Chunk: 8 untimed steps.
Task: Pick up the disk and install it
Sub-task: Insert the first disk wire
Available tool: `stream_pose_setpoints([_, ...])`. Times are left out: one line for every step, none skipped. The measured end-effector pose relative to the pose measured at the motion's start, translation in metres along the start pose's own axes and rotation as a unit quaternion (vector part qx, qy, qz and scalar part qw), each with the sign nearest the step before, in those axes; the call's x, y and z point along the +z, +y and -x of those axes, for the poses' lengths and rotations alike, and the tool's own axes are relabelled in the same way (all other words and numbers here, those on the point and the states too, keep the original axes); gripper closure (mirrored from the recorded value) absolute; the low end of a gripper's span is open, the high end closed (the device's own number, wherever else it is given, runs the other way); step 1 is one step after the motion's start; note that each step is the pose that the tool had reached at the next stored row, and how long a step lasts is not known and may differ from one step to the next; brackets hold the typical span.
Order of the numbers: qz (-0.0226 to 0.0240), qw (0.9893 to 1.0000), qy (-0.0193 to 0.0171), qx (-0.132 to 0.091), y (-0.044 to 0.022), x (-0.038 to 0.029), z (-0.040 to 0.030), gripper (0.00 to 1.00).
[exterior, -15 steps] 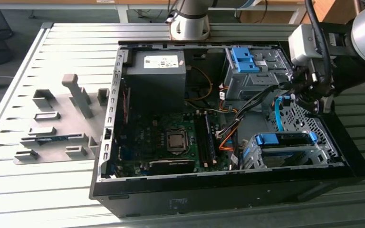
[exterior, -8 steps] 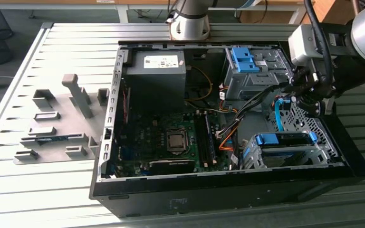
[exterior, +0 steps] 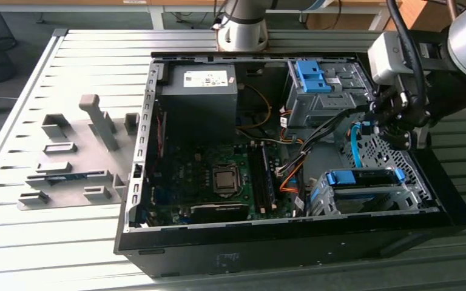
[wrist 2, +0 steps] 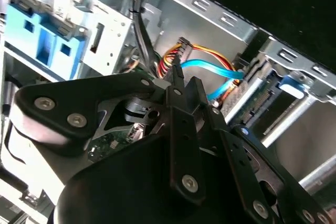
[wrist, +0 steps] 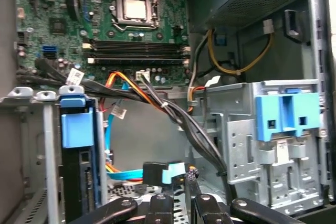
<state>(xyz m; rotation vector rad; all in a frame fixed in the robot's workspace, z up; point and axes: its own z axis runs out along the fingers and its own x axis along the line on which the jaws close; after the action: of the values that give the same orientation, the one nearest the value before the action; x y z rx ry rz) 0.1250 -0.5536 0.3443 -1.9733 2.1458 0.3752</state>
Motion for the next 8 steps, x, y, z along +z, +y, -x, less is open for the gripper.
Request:
stream_pose_setpoints([-0.0004,1.0,0.0045,0.0,0.0,0.0,0.0,0.76])
stream_pose_setpoints([-0.0008,1.0,0.0091,0.0,0.0,-0.0001,0.0,0.76])
stream_pose_setpoints([-0.0012,0.9999,0.0137,0.0,0.0,0.0,0.0,0.76])
stream_pose_setpoints([-0.0016,0.9998,0.0181,0.0,0.0,0.0,0.0,0.76])
stream_pose_setpoints([-0.002,0.9997,0.0227,0.001,0.0,0.0,0.0,0.76])
stream_pose_setpoints([-0.0024,0.9996,0.027,0.001,0.0,0.0,0.0,0.76])
stream_pose_setpoints([-0.0027,0.9995,0.0313,0.001,0.0,0.0,0.0,0.76])
stream_pose_setpoints([-0.0029,0.9994,0.0335,0.001,0.0,0.0,0.0,0.76])
